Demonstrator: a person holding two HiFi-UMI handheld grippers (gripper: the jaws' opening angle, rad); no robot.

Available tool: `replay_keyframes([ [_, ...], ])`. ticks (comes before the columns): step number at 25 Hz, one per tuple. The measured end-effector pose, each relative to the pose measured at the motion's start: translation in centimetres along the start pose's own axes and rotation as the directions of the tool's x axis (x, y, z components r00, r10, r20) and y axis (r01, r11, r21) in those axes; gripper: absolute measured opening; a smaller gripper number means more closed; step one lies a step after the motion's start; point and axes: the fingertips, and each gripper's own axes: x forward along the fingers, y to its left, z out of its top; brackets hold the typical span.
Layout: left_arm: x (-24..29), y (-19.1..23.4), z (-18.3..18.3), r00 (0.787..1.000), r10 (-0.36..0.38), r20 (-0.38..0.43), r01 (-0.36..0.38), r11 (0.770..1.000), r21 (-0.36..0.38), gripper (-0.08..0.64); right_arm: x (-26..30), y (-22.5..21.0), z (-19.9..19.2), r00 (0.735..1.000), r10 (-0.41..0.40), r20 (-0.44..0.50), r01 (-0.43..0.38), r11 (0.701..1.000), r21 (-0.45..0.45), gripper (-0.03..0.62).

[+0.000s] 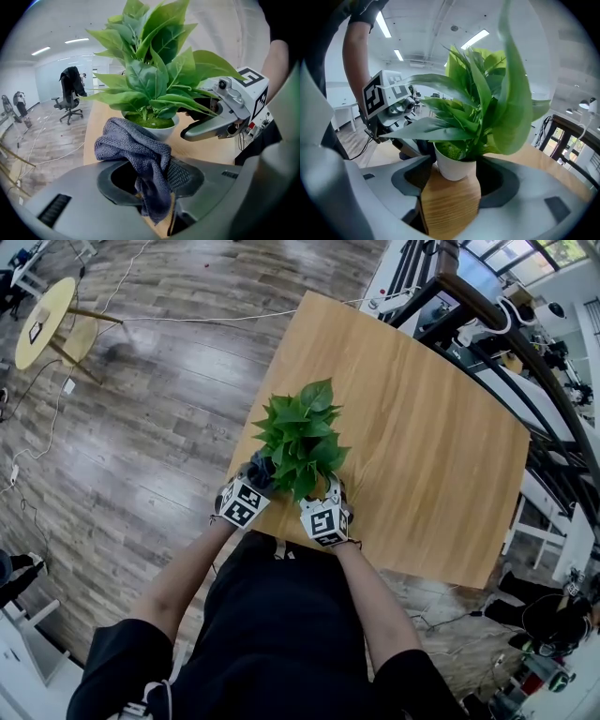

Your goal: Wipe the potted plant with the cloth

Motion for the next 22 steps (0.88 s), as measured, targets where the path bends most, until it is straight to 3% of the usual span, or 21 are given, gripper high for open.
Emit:
replay_keyframes([
  [6,0.2,-2.3,-0.2,0.999,-0.037,-0.006,0.037,0.999,0.028,0.163,0.1,-0.5,0.1,0.999,-0.038,-0.001,0.038,0.999,0.030,0.282],
  [16,0.4,-3.4,-0.2,0.998,-0.058,-0.007,0.058,0.998,0.013,0.163,0.1,-0.8,0.1,0.999,-0.040,-0.004,0.041,0.997,0.062,0.282],
  [22,0.4,-1.8,-0.4,1.000,-0.030,0.007,0.031,0.998,-0.055,0.163,-0.5,2.4,0.4,0.999,0.032,0.031,-0.035,0.995,0.097,0.282],
])
